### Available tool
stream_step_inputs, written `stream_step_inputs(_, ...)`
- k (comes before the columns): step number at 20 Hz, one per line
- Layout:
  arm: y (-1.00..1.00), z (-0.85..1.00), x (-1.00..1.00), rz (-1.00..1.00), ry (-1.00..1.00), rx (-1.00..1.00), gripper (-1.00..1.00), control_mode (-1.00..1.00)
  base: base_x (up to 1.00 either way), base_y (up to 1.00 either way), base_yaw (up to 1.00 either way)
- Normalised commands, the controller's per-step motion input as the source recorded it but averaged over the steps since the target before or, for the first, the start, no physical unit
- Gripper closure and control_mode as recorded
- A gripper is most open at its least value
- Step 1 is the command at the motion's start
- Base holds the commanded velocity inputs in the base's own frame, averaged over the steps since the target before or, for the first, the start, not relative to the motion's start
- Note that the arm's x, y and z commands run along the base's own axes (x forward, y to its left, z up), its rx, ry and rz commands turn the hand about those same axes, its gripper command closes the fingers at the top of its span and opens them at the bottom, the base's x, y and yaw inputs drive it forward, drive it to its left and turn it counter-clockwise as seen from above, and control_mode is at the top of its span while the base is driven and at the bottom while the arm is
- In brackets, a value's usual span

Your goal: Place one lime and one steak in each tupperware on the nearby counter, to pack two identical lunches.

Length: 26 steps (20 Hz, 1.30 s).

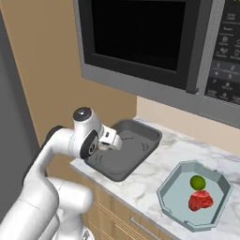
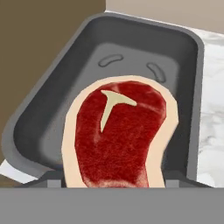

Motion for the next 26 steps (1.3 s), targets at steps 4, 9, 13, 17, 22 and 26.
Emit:
stream_step_inputs(4, -0.37, -0.33, 0.67, -0.07, 0.00, 0.00, 1.00, -1.00, 0.00, 0.00, 0.00)
stream_step_inputs(9, -0.31, -0.44, 0.83, -0.04, 0.06, 0.00, 1.00, -1.00, 0.00, 0.00, 0.00)
stream_step_inputs(13, -0.09, -0.38, 0.85, -0.02, 0.06, 0.00, 1.00, -1.00, 0.00, 0.00, 0.00)
stream_step_inputs(17, -0.17, -0.09, 0.87, -0.02, 0.01, 0.00, -1.00, -1.00, 0.00, 0.00, 0.00)
stream_step_inputs(22, -0.06, 0.05, 0.09, 0.00, 0.01, 0.03, -1.00, -1.00, 0.00, 0.00, 0.00)
stream_step_inputs(26, -0.03, 0.28, -0.06, 0.00, 0.00, 0.06, -1.00, -1.00, 0.00, 0.00, 0.00)
